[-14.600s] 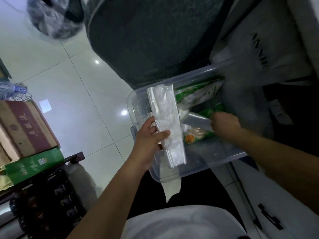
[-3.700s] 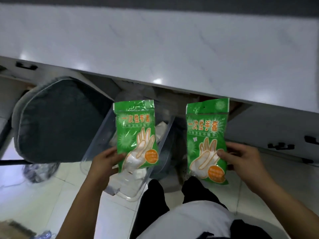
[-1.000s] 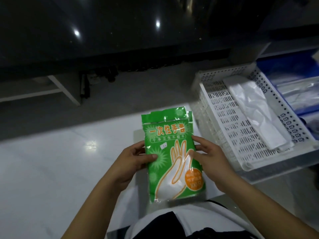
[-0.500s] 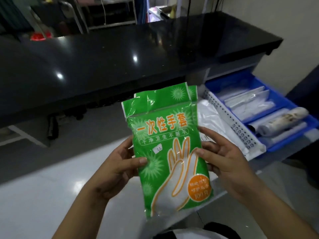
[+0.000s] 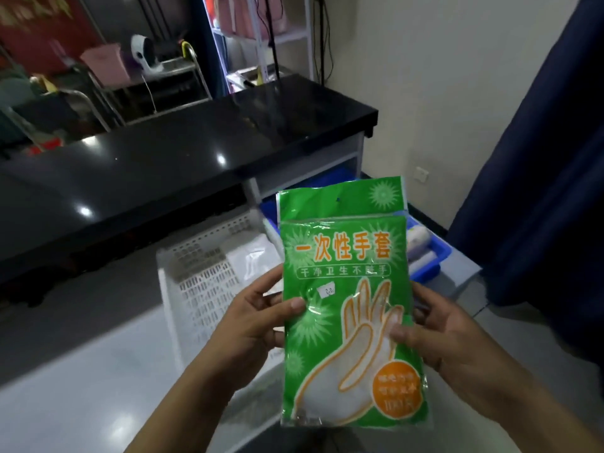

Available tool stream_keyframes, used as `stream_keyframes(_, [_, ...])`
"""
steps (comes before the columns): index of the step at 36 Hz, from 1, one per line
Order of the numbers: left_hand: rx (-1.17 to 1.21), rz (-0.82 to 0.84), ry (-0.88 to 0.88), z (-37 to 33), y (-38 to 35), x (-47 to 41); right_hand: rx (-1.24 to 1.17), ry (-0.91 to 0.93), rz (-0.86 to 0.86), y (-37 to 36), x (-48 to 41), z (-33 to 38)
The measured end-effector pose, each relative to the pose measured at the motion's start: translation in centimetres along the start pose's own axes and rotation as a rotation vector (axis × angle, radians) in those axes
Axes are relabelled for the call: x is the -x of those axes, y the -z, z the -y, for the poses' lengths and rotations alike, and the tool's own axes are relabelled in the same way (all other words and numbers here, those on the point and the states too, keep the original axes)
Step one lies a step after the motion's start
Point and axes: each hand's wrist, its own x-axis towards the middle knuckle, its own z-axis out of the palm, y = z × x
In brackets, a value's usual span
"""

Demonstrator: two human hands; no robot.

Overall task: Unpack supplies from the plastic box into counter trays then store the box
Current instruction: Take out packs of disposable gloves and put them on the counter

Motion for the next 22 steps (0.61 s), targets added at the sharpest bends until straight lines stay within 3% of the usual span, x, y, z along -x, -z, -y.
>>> stream_keyframes(12, [-0.009, -0.095, -0.047, 3.0, -11.7, -3.8, 0.131, -0.070, 0.185, 11.9, -0.2, 7.2])
stream_keyframes(17, [-0.086, -0.172, -0.116, 2.1, -12.0, -6.0, 0.274, 0.091, 0.178, 12.2, -2.8, 10.2])
stream_keyframes(22, [-0.314, -0.265, -0.139, 1.3, -8.9, -9.6, 0.415, 0.261, 0.162, 11.7, -6.2, 13.0])
